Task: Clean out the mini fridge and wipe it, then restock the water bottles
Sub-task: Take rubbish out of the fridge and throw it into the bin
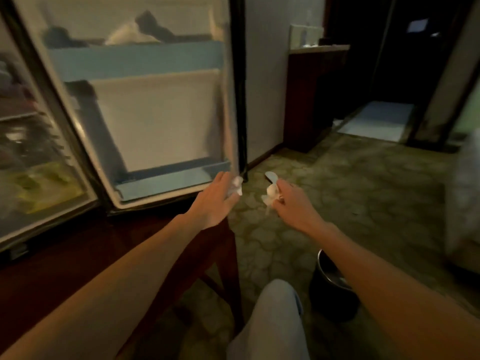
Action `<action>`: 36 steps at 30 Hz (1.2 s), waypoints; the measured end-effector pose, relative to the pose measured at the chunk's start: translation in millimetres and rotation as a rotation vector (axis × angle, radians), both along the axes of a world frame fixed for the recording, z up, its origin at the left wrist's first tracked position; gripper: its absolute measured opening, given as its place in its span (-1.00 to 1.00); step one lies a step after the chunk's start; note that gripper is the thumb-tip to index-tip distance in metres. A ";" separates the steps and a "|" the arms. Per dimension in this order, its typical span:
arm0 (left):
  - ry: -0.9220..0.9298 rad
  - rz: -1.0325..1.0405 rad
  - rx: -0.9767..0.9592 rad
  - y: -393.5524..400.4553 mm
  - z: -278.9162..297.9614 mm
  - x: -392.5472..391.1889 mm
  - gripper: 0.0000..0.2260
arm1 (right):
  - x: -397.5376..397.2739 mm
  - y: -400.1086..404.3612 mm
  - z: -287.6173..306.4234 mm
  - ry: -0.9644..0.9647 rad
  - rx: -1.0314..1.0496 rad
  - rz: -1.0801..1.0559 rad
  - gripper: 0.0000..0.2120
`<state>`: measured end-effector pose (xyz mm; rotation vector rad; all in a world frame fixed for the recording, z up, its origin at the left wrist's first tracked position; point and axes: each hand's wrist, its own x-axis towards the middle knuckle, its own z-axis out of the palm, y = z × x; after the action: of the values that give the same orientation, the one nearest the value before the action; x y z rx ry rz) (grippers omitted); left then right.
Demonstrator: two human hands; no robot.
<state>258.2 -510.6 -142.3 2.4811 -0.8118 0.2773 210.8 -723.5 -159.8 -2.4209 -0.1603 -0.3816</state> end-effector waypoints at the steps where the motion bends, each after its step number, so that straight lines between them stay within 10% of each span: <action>1: 0.039 -0.035 0.016 -16.2 -7.6 -0.6 -0.90 | -7.3 -14.2 -6.9 0.021 0.025 -0.027 -0.94; 15: 0.284 -0.268 0.148 -216.6 -147.2 21.1 -0.55 | -45.3 -204.5 -154.7 0.301 0.159 -0.538 -0.81; 36: 0.726 -0.271 0.433 -409.2 -414.9 132.7 -0.55 | 87.4 -341.4 -412.6 0.660 0.142 -0.416 -0.54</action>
<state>390.9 -919.9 -557.2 2.5037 -0.9201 -0.9296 298.1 -1064.9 -572.3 -2.2960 0.6423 0.2342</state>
